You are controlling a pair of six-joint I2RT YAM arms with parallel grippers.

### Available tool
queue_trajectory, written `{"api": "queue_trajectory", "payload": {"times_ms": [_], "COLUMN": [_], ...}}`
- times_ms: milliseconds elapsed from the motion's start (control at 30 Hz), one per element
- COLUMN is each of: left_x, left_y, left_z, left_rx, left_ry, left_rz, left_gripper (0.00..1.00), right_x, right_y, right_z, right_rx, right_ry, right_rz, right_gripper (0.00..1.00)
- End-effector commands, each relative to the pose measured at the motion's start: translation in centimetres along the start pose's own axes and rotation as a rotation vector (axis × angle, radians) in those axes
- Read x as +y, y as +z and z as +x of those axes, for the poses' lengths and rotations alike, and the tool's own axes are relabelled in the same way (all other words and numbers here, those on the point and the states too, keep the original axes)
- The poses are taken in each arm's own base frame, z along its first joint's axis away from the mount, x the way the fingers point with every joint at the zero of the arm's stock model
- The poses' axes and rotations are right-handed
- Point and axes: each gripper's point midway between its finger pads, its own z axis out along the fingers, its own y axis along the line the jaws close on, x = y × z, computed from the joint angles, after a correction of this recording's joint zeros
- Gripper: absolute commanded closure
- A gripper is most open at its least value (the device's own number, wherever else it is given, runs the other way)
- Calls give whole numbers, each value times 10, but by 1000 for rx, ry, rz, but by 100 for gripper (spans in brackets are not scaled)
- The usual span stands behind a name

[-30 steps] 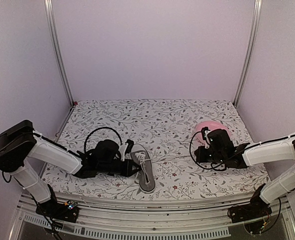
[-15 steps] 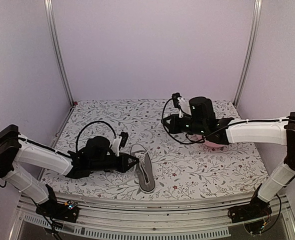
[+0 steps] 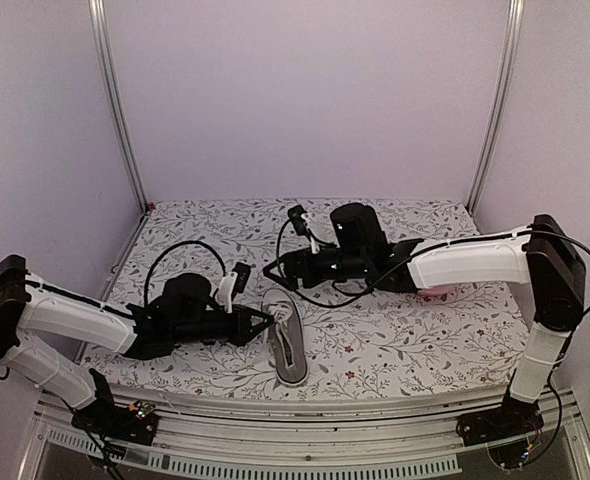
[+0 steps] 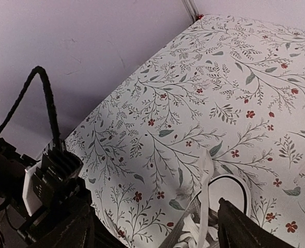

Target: Tie the shoes

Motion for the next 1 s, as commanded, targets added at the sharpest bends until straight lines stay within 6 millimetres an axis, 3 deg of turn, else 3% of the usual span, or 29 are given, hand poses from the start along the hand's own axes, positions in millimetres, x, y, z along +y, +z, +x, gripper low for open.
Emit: {"api": "queue_trajectory", "payload": {"times_ms": [0, 100, 233, 333, 433, 967], "left_x": [-7, -7, -7, -6, -4, 1], "left_y": [-2, 1, 7, 12, 15, 18], "left_z": [-13, -15, -17, -17, -15, -12], "left_rx": [-41, -32, -8, 19, 52, 86], "left_ry": [-13, -39, -109, -159, -194, -255], "left_rz": [20, 8, 0, -6, -14, -17], "left_gripper": [100, 100, 100, 100, 100, 100], "right_x": [-17, -10, 8, 9, 8, 16], "right_y": [-36, -54, -65, -56, -45, 2], "right_z": [-6, 5, 38, 63, 75, 94], "right_rx": [-37, -58, -59, -31, -23, -3], "right_ry": [-22, -83, -169, -198, -237, -339], "right_rz": [13, -50, -187, -163, -128, -89], "right_gripper": [15, 14, 14, 14, 14, 15]}}
